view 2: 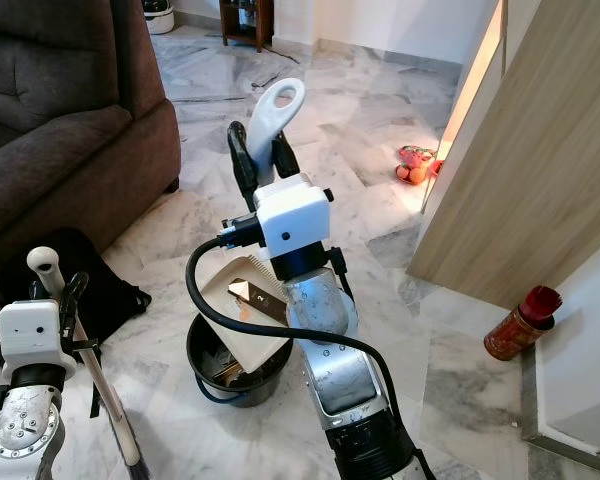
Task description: Sweep floor
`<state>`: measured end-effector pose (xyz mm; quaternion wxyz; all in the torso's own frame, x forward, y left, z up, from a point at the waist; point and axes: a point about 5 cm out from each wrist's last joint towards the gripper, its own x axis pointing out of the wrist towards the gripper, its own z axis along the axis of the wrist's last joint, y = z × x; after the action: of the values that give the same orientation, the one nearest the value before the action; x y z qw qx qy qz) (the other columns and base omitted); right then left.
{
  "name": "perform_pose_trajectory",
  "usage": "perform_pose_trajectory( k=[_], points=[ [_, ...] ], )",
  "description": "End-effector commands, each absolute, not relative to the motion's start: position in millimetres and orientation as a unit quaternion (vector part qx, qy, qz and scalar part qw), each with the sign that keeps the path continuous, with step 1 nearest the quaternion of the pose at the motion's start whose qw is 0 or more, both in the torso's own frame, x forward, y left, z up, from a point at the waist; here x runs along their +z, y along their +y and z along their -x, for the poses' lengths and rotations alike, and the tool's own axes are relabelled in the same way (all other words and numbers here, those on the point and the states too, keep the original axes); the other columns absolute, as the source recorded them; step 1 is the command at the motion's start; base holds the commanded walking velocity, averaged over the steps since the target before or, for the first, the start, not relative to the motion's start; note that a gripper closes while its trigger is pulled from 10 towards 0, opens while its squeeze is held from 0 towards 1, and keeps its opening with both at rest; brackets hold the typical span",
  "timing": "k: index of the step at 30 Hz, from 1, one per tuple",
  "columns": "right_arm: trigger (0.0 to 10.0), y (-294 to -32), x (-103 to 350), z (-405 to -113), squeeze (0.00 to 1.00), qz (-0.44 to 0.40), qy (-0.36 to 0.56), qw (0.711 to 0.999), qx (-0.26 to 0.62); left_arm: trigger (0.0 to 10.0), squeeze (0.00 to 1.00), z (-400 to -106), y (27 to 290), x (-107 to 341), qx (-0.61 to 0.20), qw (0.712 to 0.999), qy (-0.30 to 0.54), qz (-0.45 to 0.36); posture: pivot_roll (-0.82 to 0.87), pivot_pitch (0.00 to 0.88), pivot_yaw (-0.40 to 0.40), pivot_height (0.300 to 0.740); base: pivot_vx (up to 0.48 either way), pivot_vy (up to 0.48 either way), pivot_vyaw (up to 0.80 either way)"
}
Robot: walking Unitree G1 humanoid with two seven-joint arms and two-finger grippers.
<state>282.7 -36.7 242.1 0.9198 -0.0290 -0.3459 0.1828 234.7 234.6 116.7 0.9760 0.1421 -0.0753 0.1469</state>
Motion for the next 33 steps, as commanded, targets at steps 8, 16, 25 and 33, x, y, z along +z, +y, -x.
perform_pose_trajectory(
  k=[8, 16, 25, 33],
  points=[
    [10.0, -42, 260, -277, 0.00, 0.039, -0.401, 0.902, 0.155, 10.0, 0.00, -234, 235, 130, 0.150, 0.970, -0.109, -0.157, 0.21, 0.128, -0.035, 0.740, 0.000, 0.000, 0.00],
    [10.0, -32, 260, -268, 0.00, 0.029, -0.408, 0.895, 0.180, 10.0, 0.00, -234, 237, 132, 0.150, 0.970, -0.111, -0.159, 0.22, 0.118, -0.031, 0.740, 0.000, 0.000, 0.00],
    [10.0, -11, 263, -249, 0.00, -0.002, -0.431, 0.873, 0.229, 10.0, 0.00, -235, 237, 133, 0.146, 0.969, -0.113, -0.163, 0.23, 0.112, -0.029, 0.740, 0.000, 0.000, 0.00],
    [10.0, -3, 265, -243, 0.00, 0.000, -0.441, 0.864, 0.244, 10.0, 0.00, -233, 237, 133, 0.144, 0.968, -0.114, -0.170, 0.23, 0.114, -0.032, 0.740, 0.000, 0.000, 0.00]
  ],
)
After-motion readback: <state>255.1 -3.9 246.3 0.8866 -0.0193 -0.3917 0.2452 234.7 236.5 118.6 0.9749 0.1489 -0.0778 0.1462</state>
